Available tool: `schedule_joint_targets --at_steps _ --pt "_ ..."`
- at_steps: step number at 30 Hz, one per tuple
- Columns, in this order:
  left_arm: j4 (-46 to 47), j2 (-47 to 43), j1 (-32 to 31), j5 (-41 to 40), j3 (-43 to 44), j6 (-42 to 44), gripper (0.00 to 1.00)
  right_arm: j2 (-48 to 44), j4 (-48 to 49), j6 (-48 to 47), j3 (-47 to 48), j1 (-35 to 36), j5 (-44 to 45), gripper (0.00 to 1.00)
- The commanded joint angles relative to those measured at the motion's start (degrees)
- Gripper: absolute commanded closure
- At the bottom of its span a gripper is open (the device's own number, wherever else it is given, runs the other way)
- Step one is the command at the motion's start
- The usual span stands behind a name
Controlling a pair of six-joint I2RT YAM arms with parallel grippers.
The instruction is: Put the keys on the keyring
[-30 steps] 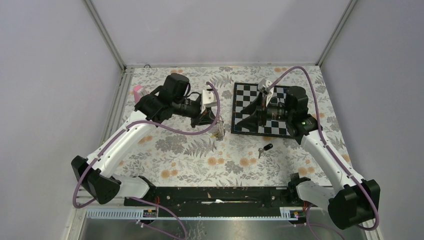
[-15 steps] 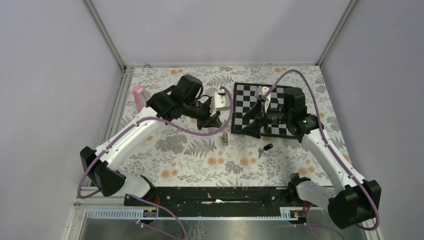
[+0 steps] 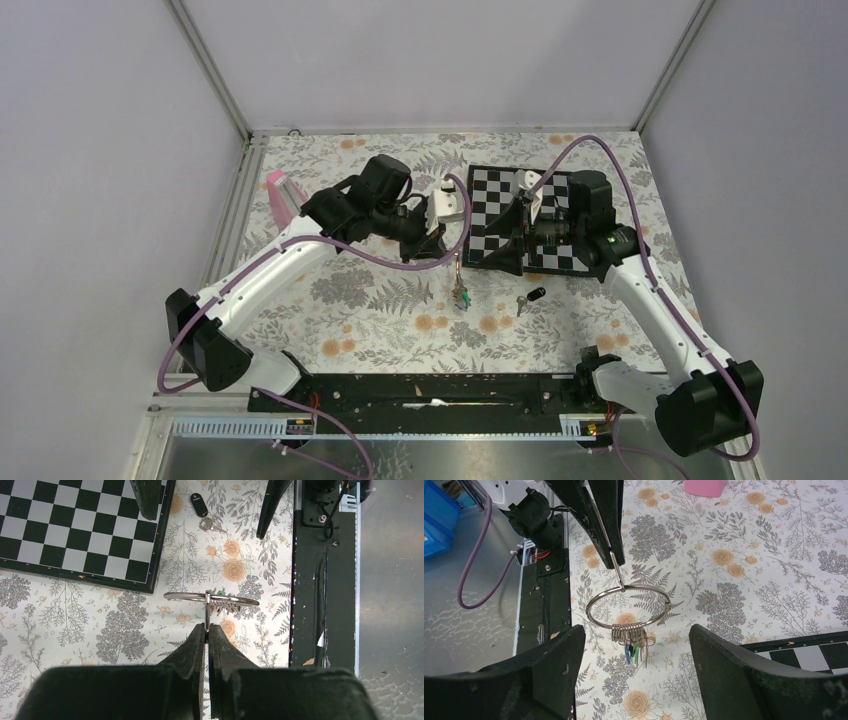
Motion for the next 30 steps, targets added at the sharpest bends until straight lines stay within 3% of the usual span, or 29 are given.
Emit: schedule_joint_targets --at_steps 1,19,26,30 --pt "3.5 -2.1 -0.1 0.0 0.4 0.6 1.0 -0.9 3.8 0.9 -0.7 -0.2 -1.2 0.16" --pt "1.2 0.8 0.6 2.2 2.3 3.8 1.0 -3.5 9.3 3.4 -4.9 -0.1 -2.2 0.17" --pt "3.5 1.1 0.5 7.2 2.4 -2.4 1.0 -2.9 10.9 8.1 -2.5 -0.1 -5.0 0.2" --pt "4.1 1.5 0.6 9.6 4.0 -6.0 1.0 -3.9 8.4 6.2 -1.7 -0.1 -5.6 0.21"
